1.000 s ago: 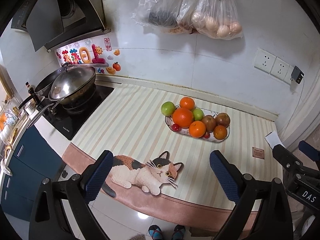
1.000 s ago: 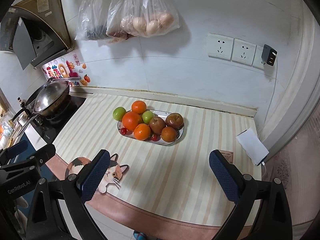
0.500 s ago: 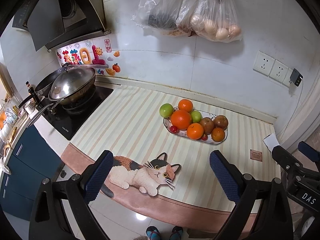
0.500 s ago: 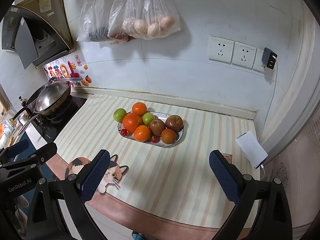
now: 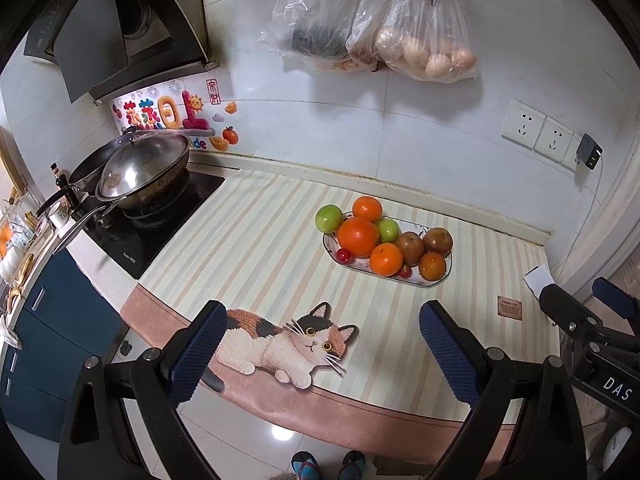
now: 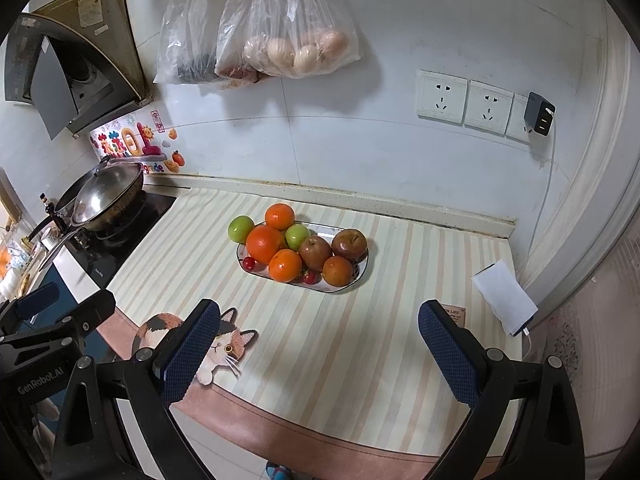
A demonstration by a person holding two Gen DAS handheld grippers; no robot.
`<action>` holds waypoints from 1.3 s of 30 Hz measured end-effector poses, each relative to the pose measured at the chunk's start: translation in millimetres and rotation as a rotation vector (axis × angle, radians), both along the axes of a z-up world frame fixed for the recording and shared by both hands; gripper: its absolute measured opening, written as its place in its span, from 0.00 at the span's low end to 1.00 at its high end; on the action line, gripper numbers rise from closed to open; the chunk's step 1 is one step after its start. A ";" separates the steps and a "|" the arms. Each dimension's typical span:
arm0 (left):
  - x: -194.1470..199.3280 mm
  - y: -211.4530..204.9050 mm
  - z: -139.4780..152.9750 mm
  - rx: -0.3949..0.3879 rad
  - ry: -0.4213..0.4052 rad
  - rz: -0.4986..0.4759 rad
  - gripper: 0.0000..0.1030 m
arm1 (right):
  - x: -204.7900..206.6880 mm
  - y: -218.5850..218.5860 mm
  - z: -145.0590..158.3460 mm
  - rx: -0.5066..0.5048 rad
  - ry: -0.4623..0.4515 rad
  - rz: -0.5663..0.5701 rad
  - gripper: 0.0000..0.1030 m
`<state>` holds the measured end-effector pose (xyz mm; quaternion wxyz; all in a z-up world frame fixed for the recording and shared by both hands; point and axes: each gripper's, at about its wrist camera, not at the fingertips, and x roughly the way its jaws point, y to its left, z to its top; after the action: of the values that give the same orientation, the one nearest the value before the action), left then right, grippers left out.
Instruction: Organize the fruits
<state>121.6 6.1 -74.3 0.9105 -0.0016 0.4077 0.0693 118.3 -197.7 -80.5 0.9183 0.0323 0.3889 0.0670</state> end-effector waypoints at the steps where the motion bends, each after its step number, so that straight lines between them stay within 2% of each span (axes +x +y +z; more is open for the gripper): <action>1: -0.2 -0.6 -0.1 0.001 0.001 0.000 0.96 | -0.5 0.2 0.2 0.001 0.000 0.001 0.98; 39: -11.6 0.7 -1.8 0.003 -0.004 0.019 0.96 | -7.5 -0.4 3.1 0.019 0.000 0.017 0.98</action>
<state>110.0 6.9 -76.1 0.9105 -0.0042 0.4059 0.0786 110.8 -198.1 -77.4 0.9174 0.0377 0.3883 0.0784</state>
